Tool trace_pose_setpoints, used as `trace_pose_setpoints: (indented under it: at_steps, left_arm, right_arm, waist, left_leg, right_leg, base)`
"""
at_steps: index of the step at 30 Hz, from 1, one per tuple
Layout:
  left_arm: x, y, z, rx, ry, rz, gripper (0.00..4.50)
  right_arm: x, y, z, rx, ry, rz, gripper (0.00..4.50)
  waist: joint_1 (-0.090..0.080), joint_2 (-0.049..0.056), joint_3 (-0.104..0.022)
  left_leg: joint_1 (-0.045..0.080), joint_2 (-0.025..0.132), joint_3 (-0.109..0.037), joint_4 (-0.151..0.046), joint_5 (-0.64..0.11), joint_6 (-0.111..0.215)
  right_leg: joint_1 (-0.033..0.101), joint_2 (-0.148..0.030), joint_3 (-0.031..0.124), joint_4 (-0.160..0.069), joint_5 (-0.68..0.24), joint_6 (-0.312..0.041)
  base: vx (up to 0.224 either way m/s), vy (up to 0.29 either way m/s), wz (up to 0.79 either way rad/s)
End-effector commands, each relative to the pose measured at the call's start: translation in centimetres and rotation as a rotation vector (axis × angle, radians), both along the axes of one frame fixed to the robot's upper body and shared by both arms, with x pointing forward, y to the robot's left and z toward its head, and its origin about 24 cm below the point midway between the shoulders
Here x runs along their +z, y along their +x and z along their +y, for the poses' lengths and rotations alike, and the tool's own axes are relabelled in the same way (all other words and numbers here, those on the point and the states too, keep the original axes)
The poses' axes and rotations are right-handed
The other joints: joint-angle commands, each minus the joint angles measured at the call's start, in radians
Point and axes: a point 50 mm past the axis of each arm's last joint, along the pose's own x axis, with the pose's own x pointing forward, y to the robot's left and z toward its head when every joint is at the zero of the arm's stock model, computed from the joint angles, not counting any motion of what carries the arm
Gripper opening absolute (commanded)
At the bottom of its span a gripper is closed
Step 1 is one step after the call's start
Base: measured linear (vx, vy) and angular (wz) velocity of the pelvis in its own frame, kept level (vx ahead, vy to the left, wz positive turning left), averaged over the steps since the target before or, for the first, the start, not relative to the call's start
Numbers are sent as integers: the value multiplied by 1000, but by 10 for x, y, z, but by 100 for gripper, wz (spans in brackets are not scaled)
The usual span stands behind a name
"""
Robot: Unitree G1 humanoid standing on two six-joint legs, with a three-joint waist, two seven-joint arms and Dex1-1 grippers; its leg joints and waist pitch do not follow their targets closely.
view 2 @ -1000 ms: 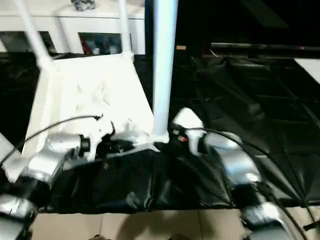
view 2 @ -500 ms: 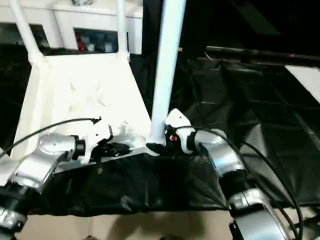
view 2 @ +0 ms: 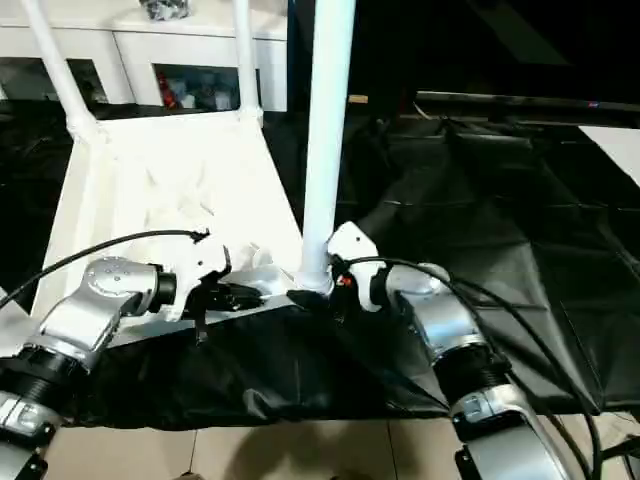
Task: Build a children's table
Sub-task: Rotate leg to tighten
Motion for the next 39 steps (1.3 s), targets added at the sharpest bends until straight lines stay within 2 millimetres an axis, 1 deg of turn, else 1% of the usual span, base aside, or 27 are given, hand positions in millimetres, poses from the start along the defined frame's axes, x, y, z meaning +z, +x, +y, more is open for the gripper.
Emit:
trace_pose_setpoints:
  at_steps: [1, 2, 3, 4, 5, 7, 10, 11, 14, 15, 16, 20, 21, 22, 23, 24, 25, 26, 28, 29, 30, 32, 33, 34, 36, 37, 39]
  left_arm:
    - [-20, -9, 9, 19, 59, 99, 55]
    - [-20, -9, 10, 15, 68, 88, 63]
    - [-20, -9, 10, 13, 71, 86, 76]
    - [-20, -9, 11, 10, 76, 84, 76]
    - [-21, -9, 11, 9, 82, 82, 76]
    - [-21, -9, 11, 12, 78, 86, 76]
    - [-19, -7, 11, 21, 59, 88, 76]
    - [-19, -7, 12, 21, 54, 88, 51]
    - [-18, -7, 12, 13, 50, 95, 37]
    - [-19, -7, 13, 8, 53, 97, 10]
    - [-19, -7, 13, 11, 56, 104, 10]
    - [-20, -7, 14, 12, 65, 107, 10]
    - [-19, -7, 14, 16, 66, 102, 2]
    - [-19, -6, 14, 25, 67, 87, 0]
    - [-19, -5, 14, 26, 66, 85, 0]
    - [-18, -5, 13, 28, 62, 83, 0]
    - [-18, -5, 13, 24, 59, 85, 0]
    - [-18, -5, 13, 22, 56, 87, 0]
    - [-17, -6, 12, 19, 51, 88, 0]
    - [-17, -6, 12, 17, 49, 90, 0]
    - [-16, -6, 12, 13, 45, 88, 0]
    - [-16, -7, 12, 6, 42, 89, 0]
    - [-16, -7, 13, 4, 42, 89, 0]
    - [-16, -7, 13, 4, 41, 88, 0]
    - [-15, -7, 13, 4, 39, 80, 0]
    - [-15, -7, 13, 7, 37, 75, 0]
    - [-14, -6, 12, 23, 26, 59, 0]
  right_arm:
    - [6, 4, 2, 4, -2, -32, 450]
    - [6, 4, 2, 3, -4, -35, 450]
    - [7, 4, 2, 3, -4, -36, 450]
    - [7, 5, 3, 2, -5, -37, 450]
    - [7, 5, 3, 2, -5, -40, 450]
    - [7, 6, 2, 1, -5, -41, 450]
    - [8, 8, 1, 0, -5, -46, 450]
    - [9, 8, 1, 0, -7, -47, 450]
    - [8, 8, 0, 1, -12, -45, 450]
    - [8, 8, -1, 1, -14, -45, 450]
    - [8, 9, -1, 1, -16, -43, 450]
    - [7, 9, -2, -1, -17, -39, 450]
    - [7, 9, -2, 0, -15, -34, 431]
    - [6, 10, -2, 2, -11, -18, 420]
    - [6, 10, -2, 3, -9, -14, 412]
    - [5, 11, -1, 4, -5, -7, 412]
    - [5, 11, -1, 6, 0, -1, 408]
    - [5, 11, 0, 7, 3, 3, 378]
    - [5, 12, 0, 8, 4, 9, 369]
    - [4, 12, 0, 12, 4, 12, 366]
    - [4, 12, 1, 14, 3, 15, 360]
    - [3, 12, 2, 19, 13, 25, 335]
    - [3, 13, 2, 19, 15, 27, 325]
    - [3, 13, 3, 20, 17, 27, 325]
    - [3, 13, 4, 24, 23, 27, 300]
    - [3, 13, 5, 28, 27, 27, 289]
    - [1, 12, 7, 35, 31, 30, 282]
  waist:
    - [7, 6, -52]
    - [8, 6, -56]
    - [9, 7, -56]
    - [10, 5, -56]
    - [10, 7, -56]
    - [9, 7, -56]
    - [8, 6, -56]
    - [8, 6, -55]
    - [8, 6, -54]
    - [8, 7, -54]
    - [7, 5, -55]
    - [7, 7, -55]
    - [7, 6, -55]
    - [6, 4, -55]
    - [6, 5, -54]
    - [6, 3, -52]
    - [6, 2, -52]
    - [6, 3, -51]
    - [5, 1, -52]
    - [5, 3, -52]
    - [5, 0, -51]
    - [5, -3, -51]
    - [5, -3, -51]
    - [5, -2, -53]
    - [4, -4, -50]
    - [4, -2, -49]
    - [3, -2, -47]
  left_leg:
    - [3, 14, -3, -74, -318, 0]
    - [4, 16, -4, -74, -305, 2]
    - [5, 16, -3, -74, -298, 4]
    - [2, 16, -2, -74, -286, 6]
    - [3, 16, -1, -74, -279, 7]
    - [1, 16, -1, -74, -274, 7]
    - [4, 16, -1, -74, -295, 6]
    - [4, 16, -1, -74, -300, 5]
    - [4, 16, -2, -75, -311, 1]
    - [4, 16, -2, -75, -310, 1]
    - [4, 16, -2, -75, -305, 2]
    - [2, 16, -1, -75, -289, 5]
    - [2, 16, -1, -75, -292, 5]
    - [2, 16, -1, -75, -296, 7]
    - [3, 16, -1, -75, -302, 7]
    - [3, 16, -1, -75, -315, 7]
    - [4, 16, -1, -75, -316, 7]
    - [3, 16, -2, -76, -320, 5]
    - [3, 17, -2, -76, -319, 5]
    - [4, 17, -3, -76, -320, 5]
    - [2, 17, -3, -77, -318, 5]
    - [2, 17, -2, -76, -312, 8]
    - [2, 17, -2, -76, -307, 9]
    - [2, 18, -2, -76, -300, 10]
    - [-1, 17, -2, -77, -295, 12]
    - [0, 18, -2, -78, -301, 12]
    - [2, 17, -2, -78, -315, 9]
  right_leg:
    - [39, -50, 34, -85, -349, -185]
    - [40, -52, 34, -84, -336, -187]
    - [39, -52, 35, -84, -323, -192]
    - [41, -51, 35, -80, -302, -197]
    - [41, -51, 35, -79, -285, -202]
    - [42, -50, 34, -77, -267, -208]
    - [41, -51, 34, -81, -304, -204]
    - [39, -51, 34, -82, -315, -202]
    - [38, -52, 34, -85, -349, -190]
    - [38, -52, 35, -85, -348, -188]
    - [38, -52, 35, -85, -340, -189]
    - [40, -50, 35, -81, -303, -200]
    - [39, -50, 34, -81, -303, -201]
    - [39, -51, 34, -80, -312, -203]
    - [38, -51, 34, -82, -322, -203]
    - [37, -52, 34, -86, -356, -194]
    - [37, -53, 34, -86, -364, -191]
    - [36, -53, 34, -88, -376, -186]
    - [35, -53, 35, -87, -377, -187]
    - [35, -54, 34, -86, -376, -189]
    - [36, -53, 34, -86, -374, -188]
    - [35, -54, 35, -86, -372, -190]
    - [36, -54, 35, -85, -368, -191]
    - [36, -54, 35, -84, -353, -195]
    - [37, -53, 35, -83, -344, -195]
    - [35, -54, 35, -84, -353, -195]
    - [34, -54, 35, -86, -376, -191]
  base:
    - [0, 0, 0]
    - [0, 0, 0]
    - [0, 0, 0]
    - [0, 0, 0]
    - [0, 0, 0]
    - [0, 0, 0]
    - [0, 0, 0]
    - [0, 0, 0]
    - [0, 0, 0]
    - [0, 0, 0]
    - [0, 0, 0]
    - [0, 0, 0]
    - [0, 0, 0]
    - [0, 0, 0]
    - [0, 0, 0]
    - [0, 0, 0]
    - [0, 0, 0]
    - [0, 0, 0]
    - [0, 0, 0]
    - [0, 0, 0]
    - [0, 0, 0]
    - [0, 0, 0]
    - [0, 0, 0]
    - [0, 0, 0]
    - [0, 0, 0]
    - [0, 0, 0]
    - [0, 0, 0]
